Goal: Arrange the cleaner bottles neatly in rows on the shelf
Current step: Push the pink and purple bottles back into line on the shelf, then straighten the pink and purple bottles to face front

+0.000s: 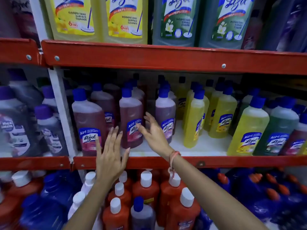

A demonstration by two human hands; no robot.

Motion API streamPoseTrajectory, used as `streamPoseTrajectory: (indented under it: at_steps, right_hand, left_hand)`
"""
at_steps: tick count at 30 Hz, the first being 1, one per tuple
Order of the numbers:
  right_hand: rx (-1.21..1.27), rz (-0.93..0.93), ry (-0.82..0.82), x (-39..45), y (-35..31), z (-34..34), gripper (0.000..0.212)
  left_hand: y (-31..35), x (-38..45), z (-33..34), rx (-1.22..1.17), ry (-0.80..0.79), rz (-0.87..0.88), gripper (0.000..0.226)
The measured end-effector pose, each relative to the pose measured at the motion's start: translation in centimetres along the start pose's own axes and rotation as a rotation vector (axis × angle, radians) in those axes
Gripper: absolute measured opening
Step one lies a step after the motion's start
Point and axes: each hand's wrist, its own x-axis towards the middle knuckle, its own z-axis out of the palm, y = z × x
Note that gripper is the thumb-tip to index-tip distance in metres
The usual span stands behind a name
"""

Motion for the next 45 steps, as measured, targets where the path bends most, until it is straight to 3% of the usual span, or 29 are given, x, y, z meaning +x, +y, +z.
streamPoseTrajectory:
  at_steps: [4, 6, 9, 16, 23, 36, 38, 40, 43, 45]
  right_hand:
    - [0.029, 0.093, -0.107, 1.0, 0.4, 1.6, 0.090]
    - [0.066, 0.135, -0.117, 1.5, 1.3, 2.1, 0.091]
    - [0.108, 0.195, -0.115, 2.2, 2.1, 2.2, 0.084]
    - [0.091, 0.202, -0.082, 2.2, 2.9, 2.3, 0.079]
    - [-0.022, 0.117, -0.168, 0.4, 2.5, 0.3, 0.076]
    - [-0.003, 0.040, -0.107, -3.5, 2.7, -1.3, 0.054]
    - [0.054, 0.008, -0.041, -3.9, 2.7, -1.8, 0.042]
    - [0.047, -0.036, 0.148, -4.2, 3.2, -2.9, 0.041]
    - [-0.066, -0.052, 0.391, -3.8, 4.0, -4.3, 0.050]
    - [-0.135, 0.001, 0.397, -2.8, 4.5, -5.0, 0.070]
  left_hand:
    - [-0.4, -0.4, 0.3, 0.086, -0.047, -0.022, 0.089]
    - [-0.3, -0.3, 0.5, 0.118, -0.065, -0.011, 0.106]
    - [-0.4, -0.3, 0.6, 0.143, -0.034, -0.003, 0.113]
    - [-0.4, -0.2, 0.5, 0.118, -0.041, 0.002, 0.111]
    - [0.0, -0.5, -0.1, 0.101, -0.146, -0.008, 0.102]
    - [0.8, -2.3, -0.9, -0.004, -0.186, -0.076, 0.084]
    - [0.8, -2.3, -0.9, -0.003, -0.189, -0.078, 0.084]
    - [0.8, -2.3, -0.9, -0.007, -0.195, -0.087, 0.084]
    - [0.8, -2.4, -0.7, -0.017, -0.205, -0.099, 0.084]
    - [0.7, -2.4, -0.6, -0.018, -0.203, -0.098, 0.084]
